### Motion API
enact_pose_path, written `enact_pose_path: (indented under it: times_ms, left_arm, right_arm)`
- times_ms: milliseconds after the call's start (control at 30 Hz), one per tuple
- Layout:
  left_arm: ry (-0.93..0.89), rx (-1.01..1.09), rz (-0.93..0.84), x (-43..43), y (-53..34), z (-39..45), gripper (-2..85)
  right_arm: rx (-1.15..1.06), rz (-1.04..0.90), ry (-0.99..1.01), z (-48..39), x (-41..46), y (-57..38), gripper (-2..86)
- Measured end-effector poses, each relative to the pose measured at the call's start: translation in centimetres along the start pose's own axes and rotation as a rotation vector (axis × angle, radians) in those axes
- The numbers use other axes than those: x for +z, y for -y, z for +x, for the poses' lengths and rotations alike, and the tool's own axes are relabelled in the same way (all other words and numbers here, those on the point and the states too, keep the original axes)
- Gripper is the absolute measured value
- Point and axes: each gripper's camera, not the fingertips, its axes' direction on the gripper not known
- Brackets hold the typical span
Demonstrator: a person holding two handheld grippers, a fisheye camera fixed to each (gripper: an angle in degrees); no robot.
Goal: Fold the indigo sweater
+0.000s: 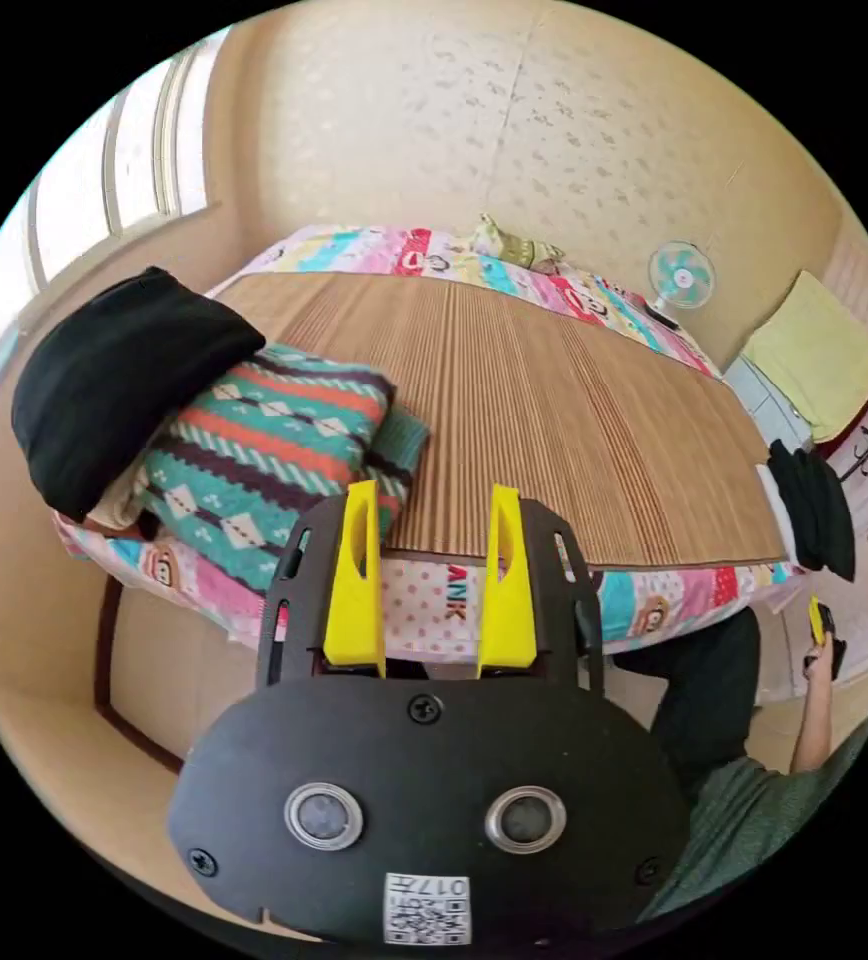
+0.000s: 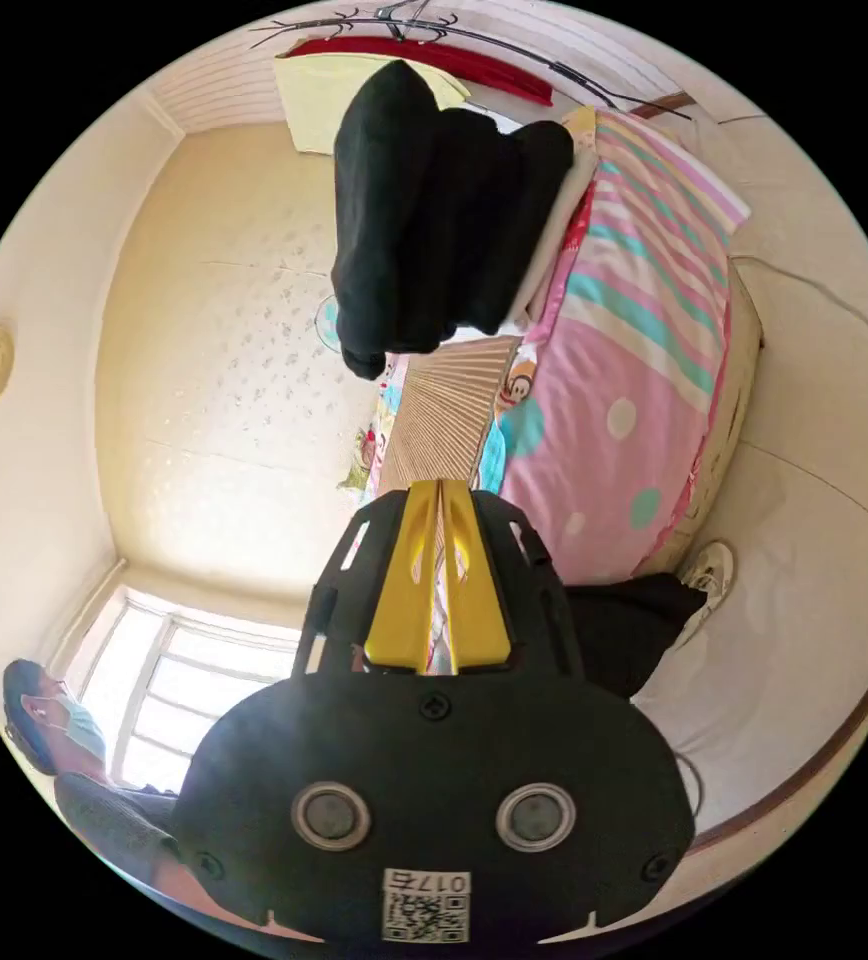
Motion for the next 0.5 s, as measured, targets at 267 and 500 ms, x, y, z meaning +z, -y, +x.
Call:
enact_pose_path:
  times_ms: [267, 500]
  left_arm:
    - [0.194, -0.062, -0.315, 10.3, 4.8, -0.9, 9.4]
    - [-0.223, -0.195, -0.048, 4.9, 5.3, 2.2, 4.3]
  right_arm:
    - [-0.005, -0.159, 0.069, -0.2, 5.3, -2.2, 0.6]
    - [-0.128, -0.267, 0.157, -3.5, 7.3, -1.2, 0.9]
